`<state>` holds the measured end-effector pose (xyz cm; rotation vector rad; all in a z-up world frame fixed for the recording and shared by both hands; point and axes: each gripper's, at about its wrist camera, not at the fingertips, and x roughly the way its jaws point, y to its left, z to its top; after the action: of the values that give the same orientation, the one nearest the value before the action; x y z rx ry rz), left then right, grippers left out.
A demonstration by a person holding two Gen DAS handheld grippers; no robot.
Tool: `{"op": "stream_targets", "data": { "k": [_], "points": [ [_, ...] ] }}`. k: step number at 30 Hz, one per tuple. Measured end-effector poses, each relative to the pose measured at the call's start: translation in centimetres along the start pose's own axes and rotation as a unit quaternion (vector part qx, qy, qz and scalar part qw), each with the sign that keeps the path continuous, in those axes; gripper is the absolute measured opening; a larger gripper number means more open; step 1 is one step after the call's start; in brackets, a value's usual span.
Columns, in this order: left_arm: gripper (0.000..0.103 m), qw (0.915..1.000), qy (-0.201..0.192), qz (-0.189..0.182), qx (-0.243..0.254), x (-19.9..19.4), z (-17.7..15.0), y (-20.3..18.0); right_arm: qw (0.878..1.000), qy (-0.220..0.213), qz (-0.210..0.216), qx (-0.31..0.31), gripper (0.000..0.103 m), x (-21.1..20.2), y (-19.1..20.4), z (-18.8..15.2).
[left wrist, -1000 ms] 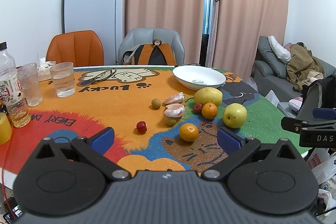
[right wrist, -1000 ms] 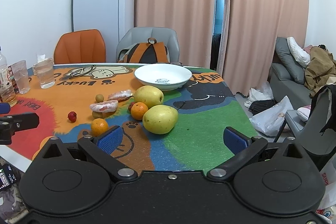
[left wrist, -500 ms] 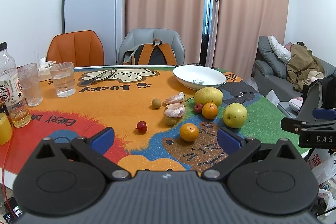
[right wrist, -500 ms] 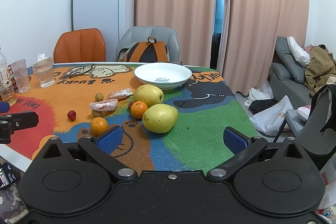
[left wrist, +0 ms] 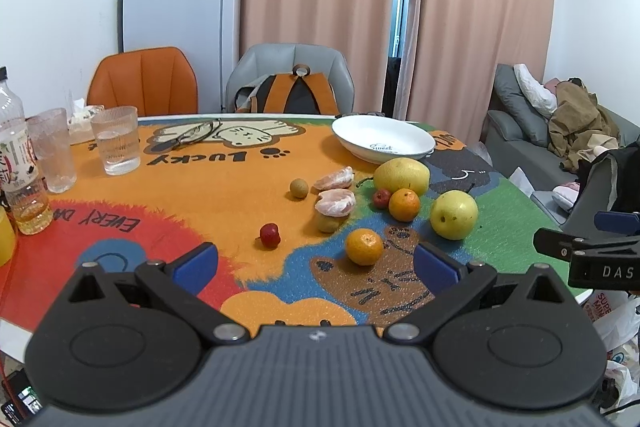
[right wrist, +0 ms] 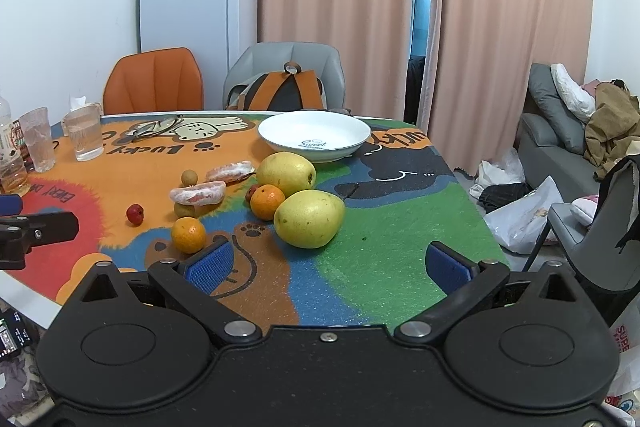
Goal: Organize fruits
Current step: 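Move the left tool to the small red fruit and close on it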
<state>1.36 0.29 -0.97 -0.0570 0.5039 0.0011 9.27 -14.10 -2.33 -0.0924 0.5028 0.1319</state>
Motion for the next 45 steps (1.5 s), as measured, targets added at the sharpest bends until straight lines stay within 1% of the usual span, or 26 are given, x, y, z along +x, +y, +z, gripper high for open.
{"op": "stream_targets", "data": {
  "k": [7, 12, 19, 26, 36, 37, 38, 43, 45],
  "points": [
    [0.103, 1.0, 0.004, -0.001, 0.0, 1.4, 0.1, 0.3, 1.0, 0.004, 0.004, -0.005, 0.103, 0.9, 0.0, 0.0],
    [0.103, 0.9999, 0.012, -0.003, 0.002, 3.3, 0.0, 0.6, 1.0, 0.015, 0.01, -0.004, 0.103, 2.4, -0.1, 0.0],
    [0.103, 0.9992, 0.038, -0.002, -0.014, 6.7, -0.1, 1.8, 0.999, 0.031, 0.012, 0.001, 0.103, 4.8, 0.0, 0.4],
    [0.103, 0.9984, 0.055, 0.004, -0.012, 9.2, 0.1, 2.4, 0.999, 0.05, 0.011, 0.013, 0.103, 7.6, -0.3, 0.8],
    [0.101, 0.9966, 0.081, 0.001, -0.014, 13.2, -0.3, 3.3, 0.997, 0.075, 0.011, 0.014, 0.103, 10.8, 0.0, 0.9],
    [0.099, 0.9965, 0.083, 0.001, -0.014, 13.5, -0.4, 3.4, 0.997, 0.077, 0.012, 0.015, 0.103, 11.1, 0.0, 0.9],
    [0.094, 0.9963, 0.085, 0.002, -0.015, 13.8, -0.4, 3.5, 0.997, 0.08, 0.011, 0.016, 0.103, 11.4, 0.0, 0.9],
    [0.081, 0.995, 0.097, 0.002, -0.023, 15.1, -0.4, 4.0, 0.996, 0.091, 0.007, 0.017, 0.103, 12.8, 0.0, 0.9],
    [0.074, 0.9957, 0.091, 0.007, -0.014, 15.3, -0.4, 3.9, 0.995, 0.094, 0.005, 0.02, 0.103, 13.2, 0.0, 0.8]
  ]
}}
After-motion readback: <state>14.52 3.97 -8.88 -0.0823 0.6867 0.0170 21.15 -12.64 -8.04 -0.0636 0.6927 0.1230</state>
